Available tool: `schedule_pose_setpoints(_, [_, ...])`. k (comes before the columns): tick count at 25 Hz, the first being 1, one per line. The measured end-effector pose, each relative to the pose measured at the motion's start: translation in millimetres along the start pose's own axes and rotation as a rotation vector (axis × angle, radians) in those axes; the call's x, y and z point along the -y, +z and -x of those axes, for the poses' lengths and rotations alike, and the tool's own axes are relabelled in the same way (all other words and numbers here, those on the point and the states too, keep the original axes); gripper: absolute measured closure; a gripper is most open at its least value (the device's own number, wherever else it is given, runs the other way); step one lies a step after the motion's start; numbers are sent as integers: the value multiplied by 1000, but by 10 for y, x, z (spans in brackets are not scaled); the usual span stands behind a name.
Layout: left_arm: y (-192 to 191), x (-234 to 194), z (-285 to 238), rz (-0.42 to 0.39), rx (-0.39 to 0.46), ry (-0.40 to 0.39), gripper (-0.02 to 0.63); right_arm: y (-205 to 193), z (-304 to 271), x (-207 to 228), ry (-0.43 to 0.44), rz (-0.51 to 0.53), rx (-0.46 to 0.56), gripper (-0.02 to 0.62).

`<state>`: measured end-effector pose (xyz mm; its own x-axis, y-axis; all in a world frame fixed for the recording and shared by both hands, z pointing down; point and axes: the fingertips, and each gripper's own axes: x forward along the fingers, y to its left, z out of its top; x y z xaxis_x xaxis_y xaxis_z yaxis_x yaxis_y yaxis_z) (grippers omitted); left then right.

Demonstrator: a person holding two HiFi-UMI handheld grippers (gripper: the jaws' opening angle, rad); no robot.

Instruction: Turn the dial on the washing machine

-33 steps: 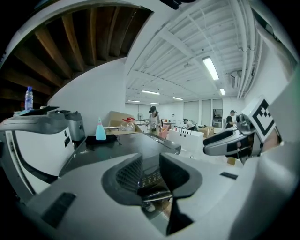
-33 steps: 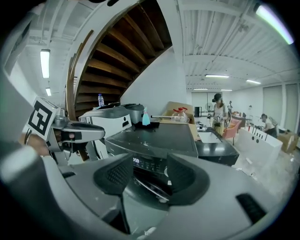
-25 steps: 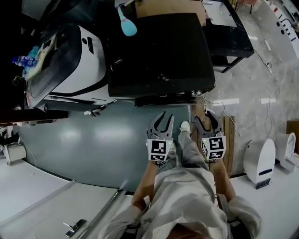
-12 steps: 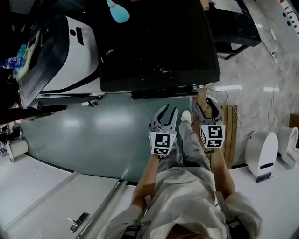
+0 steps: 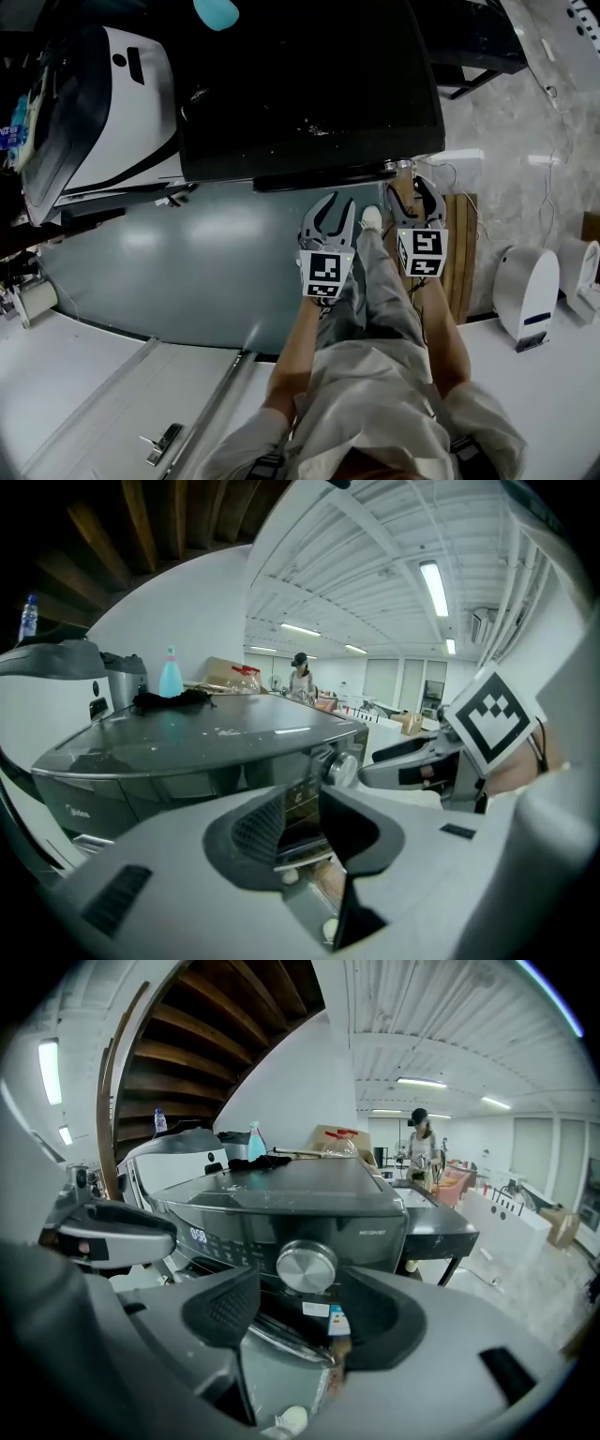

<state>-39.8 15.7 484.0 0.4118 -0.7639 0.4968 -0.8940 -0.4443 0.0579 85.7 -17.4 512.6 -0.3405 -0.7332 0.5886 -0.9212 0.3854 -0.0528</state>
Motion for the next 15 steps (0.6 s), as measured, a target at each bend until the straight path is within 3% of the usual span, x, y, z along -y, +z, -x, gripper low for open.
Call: schedule_pose_setpoints(15, [-74,32,-236,5,-9,-6,486,-94,-395,37,-33,-58,-2,281])
